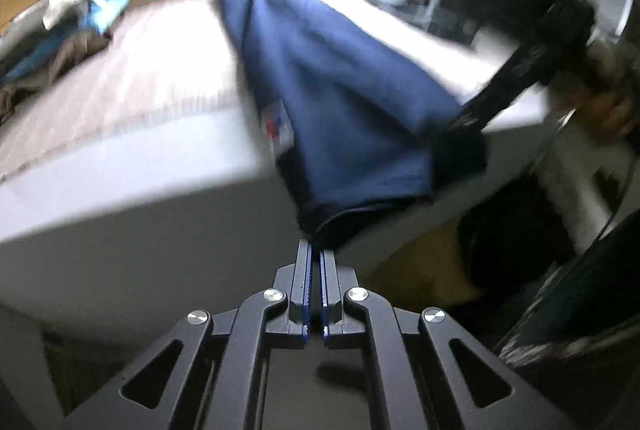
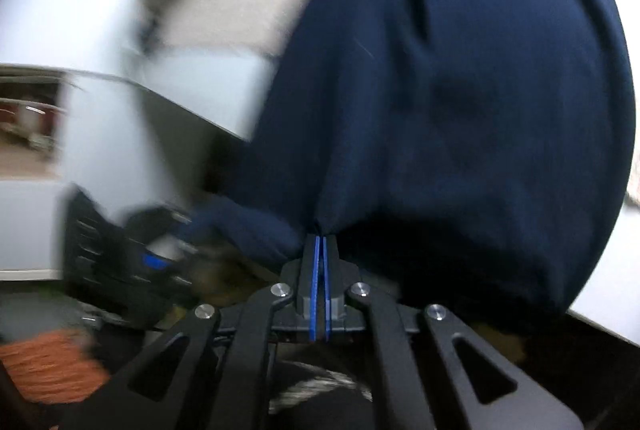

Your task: Fold clothes

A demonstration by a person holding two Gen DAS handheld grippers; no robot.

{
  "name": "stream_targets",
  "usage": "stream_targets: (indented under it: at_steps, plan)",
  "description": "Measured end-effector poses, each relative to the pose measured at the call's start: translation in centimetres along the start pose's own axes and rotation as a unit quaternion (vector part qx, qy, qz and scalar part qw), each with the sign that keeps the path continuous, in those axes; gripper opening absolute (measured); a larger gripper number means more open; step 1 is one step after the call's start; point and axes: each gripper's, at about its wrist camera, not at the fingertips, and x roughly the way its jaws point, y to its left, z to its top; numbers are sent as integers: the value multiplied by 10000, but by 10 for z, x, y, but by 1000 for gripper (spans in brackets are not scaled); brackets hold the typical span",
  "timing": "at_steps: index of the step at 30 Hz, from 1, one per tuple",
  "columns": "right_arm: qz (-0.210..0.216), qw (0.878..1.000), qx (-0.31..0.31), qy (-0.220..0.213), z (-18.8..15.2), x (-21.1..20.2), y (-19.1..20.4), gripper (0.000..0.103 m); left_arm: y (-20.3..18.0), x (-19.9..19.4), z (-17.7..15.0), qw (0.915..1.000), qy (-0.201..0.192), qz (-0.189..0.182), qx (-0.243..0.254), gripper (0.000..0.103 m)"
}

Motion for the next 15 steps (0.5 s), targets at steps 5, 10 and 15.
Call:
stream_targets:
  at_steps: [5, 10, 15]
  plan:
    - [312, 9993, 174, 54, -14, -11, -18, 7, 10, 10, -10, 9987, 406, 305, -27, 2]
    - [296, 9971, 440, -541, -31, -53, -41, 12, 6, -15, 11, 9998, 66, 85, -172, 13]
    - [500, 9915, 820, -883, -43, -75, -60, 12, -31, -10, 37, 9980, -402, -157, 454, 28]
